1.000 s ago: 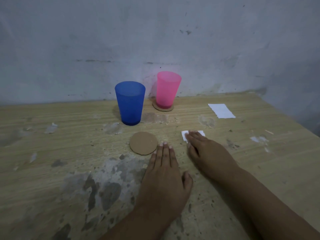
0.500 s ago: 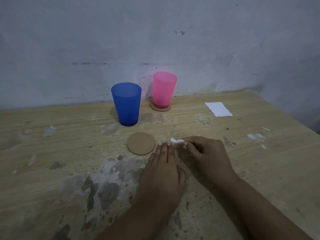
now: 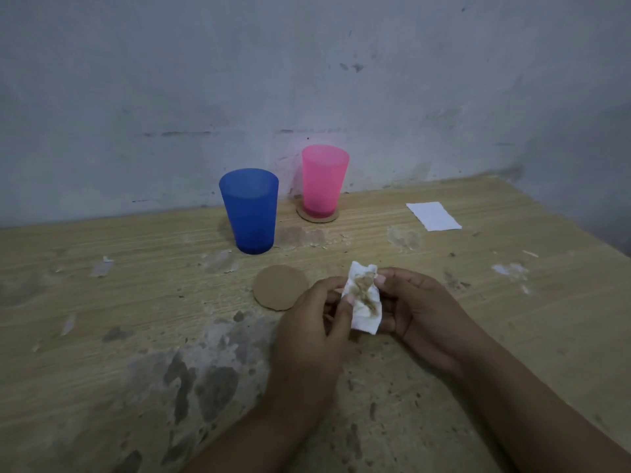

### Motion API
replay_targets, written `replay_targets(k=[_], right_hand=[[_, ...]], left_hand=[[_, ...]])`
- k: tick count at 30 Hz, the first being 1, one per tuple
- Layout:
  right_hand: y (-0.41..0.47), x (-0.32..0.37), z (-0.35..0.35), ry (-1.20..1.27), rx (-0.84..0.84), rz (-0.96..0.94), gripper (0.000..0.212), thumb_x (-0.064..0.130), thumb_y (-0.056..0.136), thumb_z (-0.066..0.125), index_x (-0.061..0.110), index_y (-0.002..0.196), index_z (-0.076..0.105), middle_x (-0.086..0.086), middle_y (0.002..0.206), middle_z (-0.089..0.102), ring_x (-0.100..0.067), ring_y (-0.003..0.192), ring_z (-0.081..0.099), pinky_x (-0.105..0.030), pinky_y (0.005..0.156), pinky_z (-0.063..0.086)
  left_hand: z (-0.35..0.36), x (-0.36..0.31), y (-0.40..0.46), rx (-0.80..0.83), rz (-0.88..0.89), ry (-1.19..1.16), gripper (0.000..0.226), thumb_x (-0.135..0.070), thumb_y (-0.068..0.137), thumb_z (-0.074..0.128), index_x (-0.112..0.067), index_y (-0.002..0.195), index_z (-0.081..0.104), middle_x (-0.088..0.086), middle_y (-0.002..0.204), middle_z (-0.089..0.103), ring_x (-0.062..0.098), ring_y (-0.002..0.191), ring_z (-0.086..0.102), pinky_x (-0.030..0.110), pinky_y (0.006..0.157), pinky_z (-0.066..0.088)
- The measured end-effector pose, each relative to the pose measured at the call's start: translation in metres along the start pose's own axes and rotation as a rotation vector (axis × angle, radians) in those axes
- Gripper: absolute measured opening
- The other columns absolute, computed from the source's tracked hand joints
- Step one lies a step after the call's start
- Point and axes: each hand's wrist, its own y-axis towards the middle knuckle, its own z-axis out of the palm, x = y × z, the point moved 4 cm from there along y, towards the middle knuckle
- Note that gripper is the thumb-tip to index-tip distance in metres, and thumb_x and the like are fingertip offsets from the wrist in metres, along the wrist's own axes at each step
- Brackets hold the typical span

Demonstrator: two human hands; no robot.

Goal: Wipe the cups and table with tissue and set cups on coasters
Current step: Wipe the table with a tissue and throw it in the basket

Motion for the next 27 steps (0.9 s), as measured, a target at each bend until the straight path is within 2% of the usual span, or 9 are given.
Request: replay_targets(k=[4, 7, 10, 13, 16, 19, 23, 25, 27], right_hand=[[0.0001, -0.0012, 0.0028, -0.014, 0.051, 0.008, 0.023, 0.019, 0.087, 0.055, 0.002, 0.090, 0.070, -0.015, 0.089, 0.072, -0.028, 0.085, 0.069, -0.036, 0.069, 0.058], [0.0007, -0.0019, 0.0056, 0.042, 0.090, 0.028, 0.030, 0.025, 0.082, 0.057, -0.002, 0.089, 0.070, -0.019, 0.096, 0.072, -0.030, 0.089, 0.069, -0.035, 0.073, 0.057], [0.0009, -0.0036, 0.0059, -0.048, 0.082, -0.011, 0.017, 0.013, 0.073, 0.071, -0.001, 0.084, 0.072, -0.019, 0.093, 0.073, -0.028, 0.086, 0.070, -0.032, 0.075, 0.057], [0.0021, -0.0047, 0.0006, -0.146, 0.008, -0.048, 0.015, 0.005, 0.064, 0.072, 0.007, 0.078, 0.073, -0.014, 0.082, 0.073, -0.023, 0.074, 0.069, -0.030, 0.069, 0.057], [0.0022, -0.0006, -0.0022, -0.233, -0.064, -0.128, 0.020, -0.009, 0.069, 0.067, 0.009, 0.078, 0.072, -0.011, 0.079, 0.074, -0.020, 0.070, 0.068, -0.027, 0.064, 0.057], [0.0022, 0.0029, -0.0018, -0.277, -0.091, -0.208, 0.030, -0.014, 0.075, 0.063, 0.013, 0.082, 0.071, -0.007, 0.080, 0.074, -0.017, 0.073, 0.069, -0.024, 0.064, 0.056], [0.0020, -0.0017, 0.0001, -0.182, -0.031, -0.162, 0.032, -0.001, 0.071, 0.072, 0.012, 0.100, 0.070, -0.014, 0.095, 0.073, -0.024, 0.085, 0.069, -0.031, 0.074, 0.058], [0.0007, -0.0055, 0.0018, -0.188, -0.022, -0.128, 0.034, 0.010, 0.066, 0.078, 0.012, 0.099, 0.071, -0.015, 0.096, 0.074, -0.025, 0.086, 0.070, -0.032, 0.073, 0.058], [0.0004, -0.0047, 0.0022, -0.239, -0.044, -0.146, 0.031, 0.017, 0.064, 0.080, 0.010, 0.094, 0.074, -0.014, 0.090, 0.075, -0.024, 0.081, 0.072, -0.028, 0.068, 0.057]], left_hand=[[-0.0046, 0.0025, 0.0019, -0.056, -0.046, -0.052, 0.014, -0.015, 0.087, 0.061, -0.028, 0.085, 0.065, -0.013, 0.077, 0.069, 0.000, 0.070, 0.064, 0.018, 0.063, 0.053], [-0.0058, 0.0029, 0.0017, -0.067, -0.044, -0.070, 0.013, -0.013, 0.087, 0.061, -0.025, 0.084, 0.066, -0.013, 0.076, 0.068, 0.001, 0.071, 0.065, 0.018, 0.063, 0.052], [-0.0066, 0.0023, 0.0018, -0.070, -0.015, -0.060, 0.016, -0.012, 0.088, 0.060, -0.028, 0.084, 0.064, -0.014, 0.078, 0.067, 0.002, 0.072, 0.064, 0.018, 0.063, 0.052], [-0.0069, 0.0009, 0.0014, -0.087, -0.002, -0.060, 0.017, -0.018, 0.092, 0.055, -0.031, 0.083, 0.061, -0.016, 0.080, 0.066, 0.000, 0.072, 0.063, 0.013, 0.060, 0.049], [-0.0059, -0.0021, 0.0009, -0.079, -0.028, -0.129, 0.014, -0.030, 0.094, 0.053, -0.029, 0.085, 0.064, -0.016, 0.079, 0.068, -0.002, 0.071, 0.064, 0.011, 0.060, 0.048], [-0.0046, -0.0021, 0.0008, -0.056, -0.055, -0.174, 0.010, -0.022, 0.086, 0.064, -0.031, 0.084, 0.064, -0.019, 0.080, 0.069, -0.002, 0.072, 0.065, 0.009, 0.061, 0.049], [-0.0074, -0.0016, 0.0013, -0.083, -0.025, -0.145, 0.012, -0.014, 0.085, 0.064, -0.026, 0.084, 0.065, -0.017, 0.079, 0.070, -0.002, 0.071, 0.066, 0.013, 0.063, 0.051], [-0.0084, -0.0030, 0.0017, -0.104, -0.003, -0.145, 0.010, -0.013, 0.086, 0.065, -0.023, 0.083, 0.066, -0.017, 0.080, 0.070, -0.003, 0.072, 0.066, 0.012, 0.063, 0.051], [-0.0094, -0.0045, 0.0018, -0.120, 0.016, -0.154, 0.007, -0.014, 0.087, 0.065, -0.020, 0.084, 0.067, -0.016, 0.079, 0.070, -0.001, 0.072, 0.066, 0.011, 0.062, 0.050]])
